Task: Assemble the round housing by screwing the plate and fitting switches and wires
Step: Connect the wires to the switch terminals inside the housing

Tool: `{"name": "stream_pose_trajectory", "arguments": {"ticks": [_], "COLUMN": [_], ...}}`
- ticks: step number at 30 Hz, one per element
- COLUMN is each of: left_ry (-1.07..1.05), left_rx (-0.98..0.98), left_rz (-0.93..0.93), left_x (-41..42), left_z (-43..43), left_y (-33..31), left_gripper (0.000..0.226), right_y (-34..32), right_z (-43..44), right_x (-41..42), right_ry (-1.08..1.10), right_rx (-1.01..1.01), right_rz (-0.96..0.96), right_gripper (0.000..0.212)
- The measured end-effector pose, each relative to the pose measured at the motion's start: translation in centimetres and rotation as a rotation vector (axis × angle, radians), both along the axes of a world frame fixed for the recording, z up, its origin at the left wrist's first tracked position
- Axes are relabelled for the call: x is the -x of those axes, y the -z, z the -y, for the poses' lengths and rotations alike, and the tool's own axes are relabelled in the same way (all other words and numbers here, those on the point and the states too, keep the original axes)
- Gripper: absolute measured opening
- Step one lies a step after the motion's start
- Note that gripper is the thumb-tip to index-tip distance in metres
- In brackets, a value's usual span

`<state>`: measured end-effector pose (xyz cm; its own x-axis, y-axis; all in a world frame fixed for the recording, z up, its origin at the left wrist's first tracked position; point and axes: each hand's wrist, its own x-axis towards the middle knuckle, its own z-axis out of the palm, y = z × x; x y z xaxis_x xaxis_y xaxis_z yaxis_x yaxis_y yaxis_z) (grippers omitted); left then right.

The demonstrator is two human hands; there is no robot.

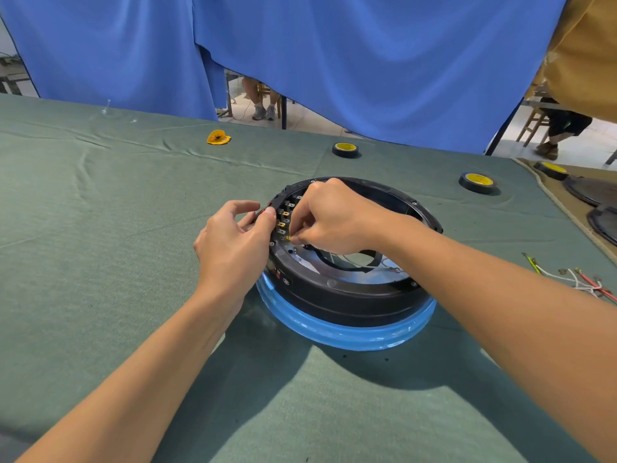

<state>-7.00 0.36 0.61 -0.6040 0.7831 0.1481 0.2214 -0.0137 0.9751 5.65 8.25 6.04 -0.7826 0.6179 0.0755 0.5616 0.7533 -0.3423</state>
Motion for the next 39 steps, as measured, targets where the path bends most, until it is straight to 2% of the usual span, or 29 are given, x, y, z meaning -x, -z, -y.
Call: {"name": "stream_pose_trajectory", "arguments": {"ticks": [4,8,13,21,26,31,35,39], "left_ry": [-0.020,-0.045,-0.039,-0.021,-0.012,0.010,0.020,0.012], "left_rx": [-0.008,0.008,0.002,-0.006,-0.019,-0.022,-0.037,-0.043], "left_rz": [-0.003,-0.006,0.007,0.035,0.035,0.075,0.104,0.112], "left_x": [-0.2,-0.3,-0.4,-0.4,-0.4,-0.4,-0.5,-0.6], "left_z": [-0.1,-0.2,-0.2,-0.1,-0.2,-0.4,-0.4,-0.5], "left_y": [0.1,0.1,0.0,0.1,0.2,0.3,0.5,0.7], "left_gripper": [0.035,0.031,0.037,0.037,0.039,0.029,0.037,0.039], "right_y": [0.4,0.9,0.0,0.1,0.3,0.5,0.6,0.6], "right_z": [0.1,0.3,0.0,0.0,0.4,0.6,0.9,1.3], "right_x": [0.0,0.2,-0.3,-0.4,-0.1,0.3,0.7,1.2], "right_ry": [-0.001,0.016,-0.039,-0.066,-0.034,0.030,0.075,0.117], "right_rx": [-0.035,-0.179,-0.100,-0.121,-0.134,-0.281,-0.300,-0.316], "right_rz": [-0.013,0.035,0.064,0.045,0.049,0.097,0.097,0.119], "right_gripper": [0.010,0.012,0.012,0.014,0.015,0.016,0.008,0.015]}}
